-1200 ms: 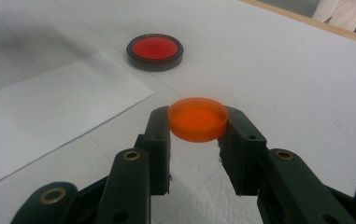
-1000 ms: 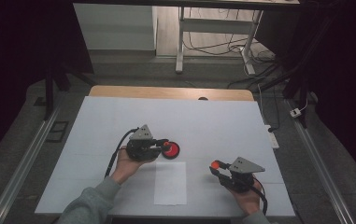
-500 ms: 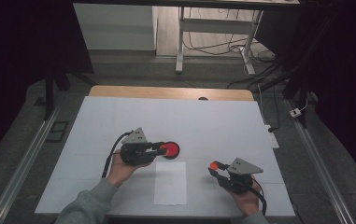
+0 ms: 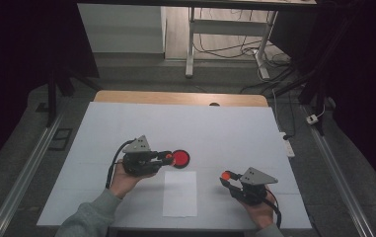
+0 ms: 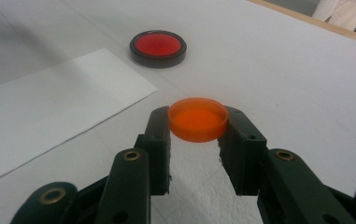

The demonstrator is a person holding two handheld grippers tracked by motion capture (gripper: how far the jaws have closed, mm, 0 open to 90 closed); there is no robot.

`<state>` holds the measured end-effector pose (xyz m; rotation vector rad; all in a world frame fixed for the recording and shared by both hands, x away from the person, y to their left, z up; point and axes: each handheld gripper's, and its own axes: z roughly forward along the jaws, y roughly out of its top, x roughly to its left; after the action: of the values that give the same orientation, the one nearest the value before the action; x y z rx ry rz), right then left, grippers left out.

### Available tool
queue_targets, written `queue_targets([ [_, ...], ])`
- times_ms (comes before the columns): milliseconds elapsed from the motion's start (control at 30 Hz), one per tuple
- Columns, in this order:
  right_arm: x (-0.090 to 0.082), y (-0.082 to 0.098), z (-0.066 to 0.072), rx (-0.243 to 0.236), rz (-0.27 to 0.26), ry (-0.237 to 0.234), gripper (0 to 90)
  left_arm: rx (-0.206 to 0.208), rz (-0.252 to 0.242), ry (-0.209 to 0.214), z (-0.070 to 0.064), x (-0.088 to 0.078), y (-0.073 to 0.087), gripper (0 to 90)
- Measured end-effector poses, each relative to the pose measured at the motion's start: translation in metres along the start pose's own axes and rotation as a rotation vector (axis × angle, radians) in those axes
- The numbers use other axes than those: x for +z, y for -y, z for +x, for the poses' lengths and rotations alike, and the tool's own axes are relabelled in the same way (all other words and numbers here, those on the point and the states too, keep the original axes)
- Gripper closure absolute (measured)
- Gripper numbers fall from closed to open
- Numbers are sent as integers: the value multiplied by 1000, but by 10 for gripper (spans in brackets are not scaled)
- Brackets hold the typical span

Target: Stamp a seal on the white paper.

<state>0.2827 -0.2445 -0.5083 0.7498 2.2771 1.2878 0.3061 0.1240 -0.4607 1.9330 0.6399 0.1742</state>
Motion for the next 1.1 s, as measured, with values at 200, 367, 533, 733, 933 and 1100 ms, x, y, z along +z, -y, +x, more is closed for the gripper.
queue_targets([
  [200,0,-1,1,3,-4,-7,642,-4,11,21,-5,2,4,719],
  [367,-1,-2,1,8,-10,-10,642,-2,22,37,-6,5,8,720],
  [533,0,-2,0,14,-9,-14,642,1,27,46,-7,7,10,719],
  [733,2,-2,-1,14,-7,-14,642,10,38,48,-9,8,13,719],
  [933,5,-2,-1,2,-1,-18,642,14,67,53,-11,14,18,719],
  [1100,3,-3,0,-5,4,-9,642,25,81,49,-14,17,19,719],
])
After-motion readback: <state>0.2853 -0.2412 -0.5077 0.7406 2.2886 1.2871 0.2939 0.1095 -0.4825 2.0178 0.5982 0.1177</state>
